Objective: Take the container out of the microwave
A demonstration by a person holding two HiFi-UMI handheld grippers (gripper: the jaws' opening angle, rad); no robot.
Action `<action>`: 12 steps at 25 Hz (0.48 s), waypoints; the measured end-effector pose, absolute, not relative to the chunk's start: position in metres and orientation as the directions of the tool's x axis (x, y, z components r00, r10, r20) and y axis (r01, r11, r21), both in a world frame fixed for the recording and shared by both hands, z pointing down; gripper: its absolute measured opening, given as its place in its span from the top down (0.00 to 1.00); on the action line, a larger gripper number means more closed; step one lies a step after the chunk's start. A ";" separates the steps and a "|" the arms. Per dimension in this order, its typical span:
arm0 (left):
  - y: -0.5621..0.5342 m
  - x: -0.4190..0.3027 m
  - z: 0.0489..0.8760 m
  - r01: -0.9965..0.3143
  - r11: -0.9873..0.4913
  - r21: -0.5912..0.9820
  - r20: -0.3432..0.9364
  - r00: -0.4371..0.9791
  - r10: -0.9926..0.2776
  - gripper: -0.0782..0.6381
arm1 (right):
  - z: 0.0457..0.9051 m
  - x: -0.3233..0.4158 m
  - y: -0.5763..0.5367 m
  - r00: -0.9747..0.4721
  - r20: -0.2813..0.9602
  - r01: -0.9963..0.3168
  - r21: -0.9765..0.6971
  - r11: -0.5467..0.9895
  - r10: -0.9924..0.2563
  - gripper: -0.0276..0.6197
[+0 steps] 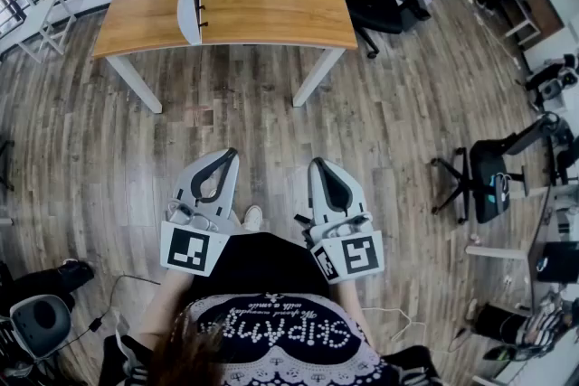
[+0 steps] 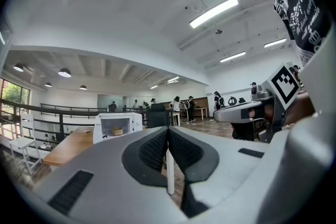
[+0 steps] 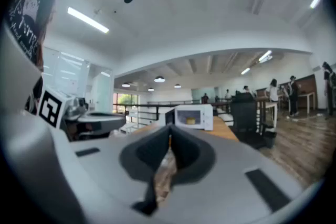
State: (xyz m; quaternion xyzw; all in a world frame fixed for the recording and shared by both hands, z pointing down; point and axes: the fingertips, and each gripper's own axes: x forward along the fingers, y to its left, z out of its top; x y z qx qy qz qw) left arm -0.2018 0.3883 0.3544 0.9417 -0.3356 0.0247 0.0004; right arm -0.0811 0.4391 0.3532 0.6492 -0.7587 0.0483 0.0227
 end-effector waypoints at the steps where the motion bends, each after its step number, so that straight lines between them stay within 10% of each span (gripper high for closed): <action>1: 0.387 -0.203 0.355 -0.636 -0.772 -0.018 0.048 0.771 -0.636 0.85 | 0.354 -0.080 0.439 -0.154 0.097 -0.988 -0.043 0.151 -0.983 0.90; 12: 0.368 -0.219 0.361 -0.674 -0.736 -0.061 0.057 0.734 -0.677 0.85 | 0.361 -0.063 0.439 -0.129 0.110 -0.991 -0.057 0.124 -0.986 0.90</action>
